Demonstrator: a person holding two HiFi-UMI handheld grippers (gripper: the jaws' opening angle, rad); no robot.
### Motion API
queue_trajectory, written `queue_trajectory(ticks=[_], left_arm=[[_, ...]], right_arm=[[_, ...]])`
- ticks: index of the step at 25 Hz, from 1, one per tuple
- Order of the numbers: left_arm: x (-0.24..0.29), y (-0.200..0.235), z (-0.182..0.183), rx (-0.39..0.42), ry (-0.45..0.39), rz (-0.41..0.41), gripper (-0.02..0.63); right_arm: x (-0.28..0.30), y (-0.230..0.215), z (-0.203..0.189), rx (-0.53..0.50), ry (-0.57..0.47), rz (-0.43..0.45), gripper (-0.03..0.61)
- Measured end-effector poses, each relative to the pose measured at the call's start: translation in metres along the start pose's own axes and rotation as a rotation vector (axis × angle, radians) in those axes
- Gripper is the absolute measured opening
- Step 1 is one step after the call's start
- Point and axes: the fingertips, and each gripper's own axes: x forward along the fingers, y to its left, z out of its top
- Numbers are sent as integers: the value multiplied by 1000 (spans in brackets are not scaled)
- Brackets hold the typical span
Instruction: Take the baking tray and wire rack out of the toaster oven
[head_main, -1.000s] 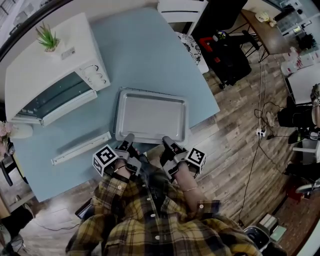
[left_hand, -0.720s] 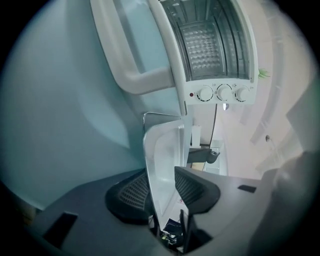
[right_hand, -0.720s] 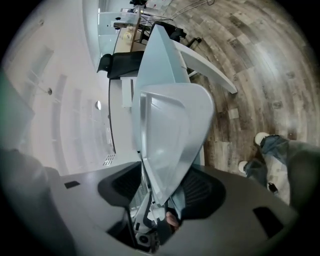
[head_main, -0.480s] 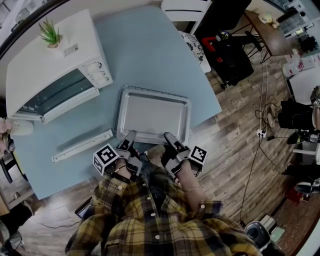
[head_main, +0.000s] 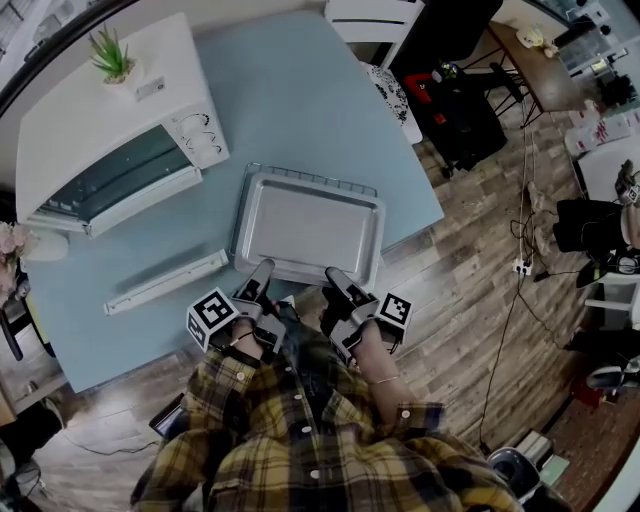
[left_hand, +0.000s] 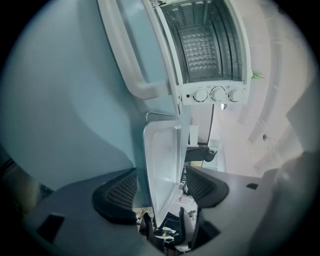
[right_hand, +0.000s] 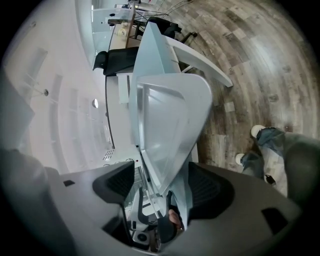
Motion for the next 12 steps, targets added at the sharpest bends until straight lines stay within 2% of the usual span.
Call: queue_trajectory(ticks=[4, 12], left_arm=[[-8, -4, -3, 18, -4, -20, 299], [-44, -24, 12, 54, -84, -99, 299]], right_arm=[[-2, 3, -12, -14, 34, 19, 318], [10, 37, -74, -143, 219, 76, 318]])
